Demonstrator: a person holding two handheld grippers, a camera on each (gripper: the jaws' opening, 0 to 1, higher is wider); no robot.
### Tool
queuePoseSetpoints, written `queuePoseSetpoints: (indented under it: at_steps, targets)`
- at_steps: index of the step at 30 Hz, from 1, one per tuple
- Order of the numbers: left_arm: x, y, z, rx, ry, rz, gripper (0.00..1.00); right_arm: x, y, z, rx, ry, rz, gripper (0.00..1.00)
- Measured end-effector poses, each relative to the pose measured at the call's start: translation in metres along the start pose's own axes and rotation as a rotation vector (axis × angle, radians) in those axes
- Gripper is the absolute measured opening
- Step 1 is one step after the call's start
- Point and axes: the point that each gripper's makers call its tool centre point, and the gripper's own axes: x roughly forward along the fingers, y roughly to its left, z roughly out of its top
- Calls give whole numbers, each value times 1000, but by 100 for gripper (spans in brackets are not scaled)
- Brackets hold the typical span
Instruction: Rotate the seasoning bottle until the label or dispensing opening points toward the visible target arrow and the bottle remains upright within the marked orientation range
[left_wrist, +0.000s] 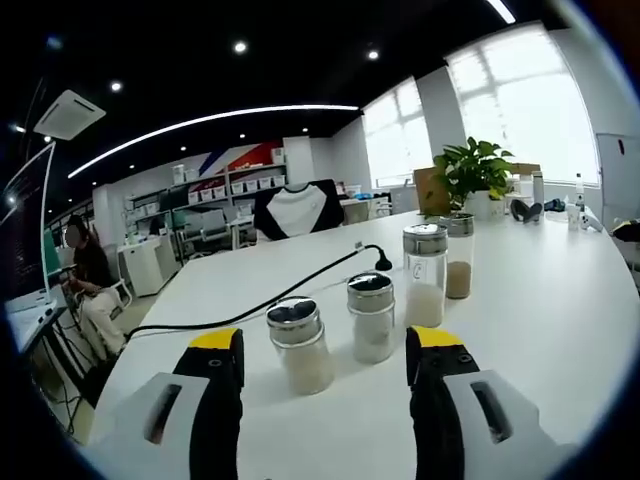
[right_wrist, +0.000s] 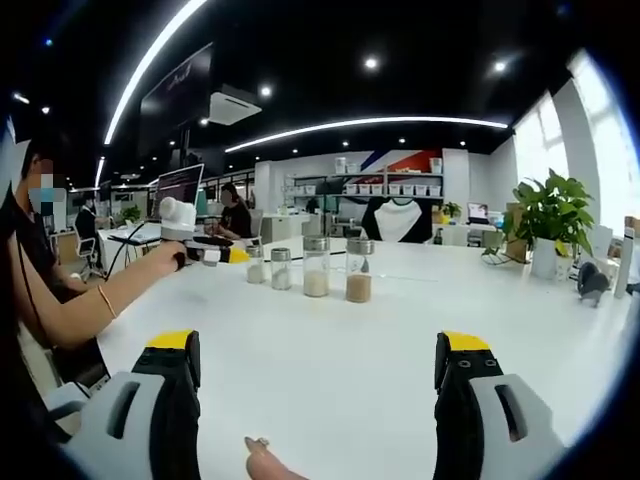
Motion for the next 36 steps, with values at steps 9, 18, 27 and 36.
queuePoseSetpoints:
  at_steps: [9,18,27,36]
  targets:
    - [13,6,-9,17,46,60,67,-1,-1,1,5,-5,-5,99]
    - [23,18,-18,-26,67,107,67,-1,-1,1,6,-8,-6,98]
    - [28,12,-26,-53,80,120,65,-2,-4,2,14,-19,-14,98]
    - [38,12,-25,-46,73,98,55,-4,-7,0,29,-27,-24,99]
